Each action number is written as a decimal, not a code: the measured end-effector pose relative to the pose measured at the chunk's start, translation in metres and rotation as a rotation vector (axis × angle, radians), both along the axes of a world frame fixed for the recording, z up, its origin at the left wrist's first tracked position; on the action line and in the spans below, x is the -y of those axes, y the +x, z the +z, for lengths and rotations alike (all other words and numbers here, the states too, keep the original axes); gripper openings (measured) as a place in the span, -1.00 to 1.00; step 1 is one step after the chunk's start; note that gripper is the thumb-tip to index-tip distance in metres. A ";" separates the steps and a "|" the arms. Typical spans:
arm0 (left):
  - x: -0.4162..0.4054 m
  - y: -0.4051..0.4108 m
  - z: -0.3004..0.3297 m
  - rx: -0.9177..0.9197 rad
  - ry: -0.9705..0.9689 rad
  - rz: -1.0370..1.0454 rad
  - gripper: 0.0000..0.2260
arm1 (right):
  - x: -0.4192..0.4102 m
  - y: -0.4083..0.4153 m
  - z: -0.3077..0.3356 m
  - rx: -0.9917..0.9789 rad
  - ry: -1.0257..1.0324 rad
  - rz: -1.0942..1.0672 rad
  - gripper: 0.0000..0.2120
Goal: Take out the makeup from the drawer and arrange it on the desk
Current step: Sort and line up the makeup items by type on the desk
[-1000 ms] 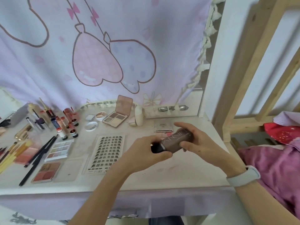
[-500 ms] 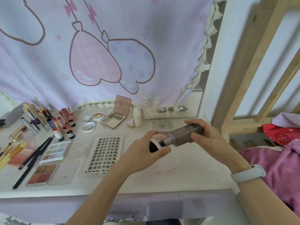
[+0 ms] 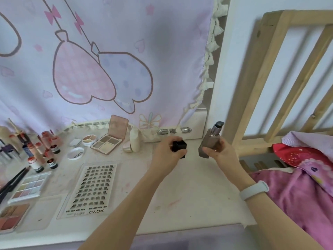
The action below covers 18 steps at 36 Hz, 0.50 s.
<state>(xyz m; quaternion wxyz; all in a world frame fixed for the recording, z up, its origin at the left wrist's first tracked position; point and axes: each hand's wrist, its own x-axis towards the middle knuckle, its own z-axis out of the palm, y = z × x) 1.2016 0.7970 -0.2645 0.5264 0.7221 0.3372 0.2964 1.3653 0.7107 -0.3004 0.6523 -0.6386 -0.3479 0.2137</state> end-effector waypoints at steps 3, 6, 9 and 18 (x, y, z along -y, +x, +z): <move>-0.006 0.023 -0.004 -0.046 0.116 -0.014 -0.51 | -0.007 0.017 -0.005 0.094 -0.067 -0.003 -0.62; -0.009 0.045 -0.013 -0.109 0.208 -0.049 -0.44 | -0.013 0.032 -0.011 0.107 -0.168 0.030 -0.59; -0.014 0.060 -0.024 -0.224 0.344 -0.032 -0.55 | -0.018 0.041 -0.013 0.150 -0.193 0.042 -0.57; -0.015 0.078 -0.037 -0.358 0.473 -0.004 -0.59 | -0.028 0.044 -0.016 0.230 -0.215 0.080 -0.52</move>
